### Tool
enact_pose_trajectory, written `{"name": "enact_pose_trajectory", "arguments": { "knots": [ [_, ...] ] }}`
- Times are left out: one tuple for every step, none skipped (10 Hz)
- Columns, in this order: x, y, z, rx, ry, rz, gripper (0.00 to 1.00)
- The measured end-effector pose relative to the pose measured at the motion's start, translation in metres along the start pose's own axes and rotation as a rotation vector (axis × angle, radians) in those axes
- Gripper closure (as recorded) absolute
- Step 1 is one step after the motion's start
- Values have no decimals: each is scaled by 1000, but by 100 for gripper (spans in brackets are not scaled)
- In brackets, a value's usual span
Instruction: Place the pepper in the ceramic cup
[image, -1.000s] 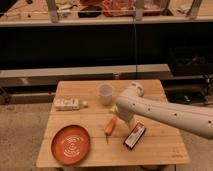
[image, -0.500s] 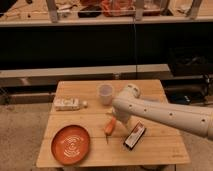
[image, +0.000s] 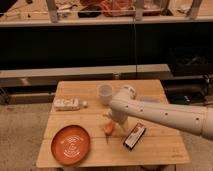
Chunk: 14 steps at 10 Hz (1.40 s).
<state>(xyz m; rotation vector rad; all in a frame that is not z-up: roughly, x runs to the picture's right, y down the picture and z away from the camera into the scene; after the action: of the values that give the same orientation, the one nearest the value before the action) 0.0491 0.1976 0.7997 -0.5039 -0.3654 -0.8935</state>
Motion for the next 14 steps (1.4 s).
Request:
{"name": "enact_pose_trajectory", "arguments": {
  "knots": [
    [-1,-2,3,2,-2,-4,20],
    [-3,-3,6,3,-6,-6,20],
    [-4,-4,9,5,-8,-7,20],
    [-5,-5,10,6,-8,-8,20],
    [-6,-6,13,8,-10,-9,20],
    [-5,-5,18,10,-14,-1,20],
    [-4,-4,23,11,-18,6,20],
    [-3,-4,25,12,-17,9,20],
    [-3,-4,26,13,-17,10,20],
    [-3,-4,28,13,-16,11,20],
    [-2,-4,30,12,-15,12,20],
    [0,-5,33,12,-12,12,20],
    [0,-7,35,12,-9,11,20],
    [1,-7,36,12,-10,12,20]
  ]
}}
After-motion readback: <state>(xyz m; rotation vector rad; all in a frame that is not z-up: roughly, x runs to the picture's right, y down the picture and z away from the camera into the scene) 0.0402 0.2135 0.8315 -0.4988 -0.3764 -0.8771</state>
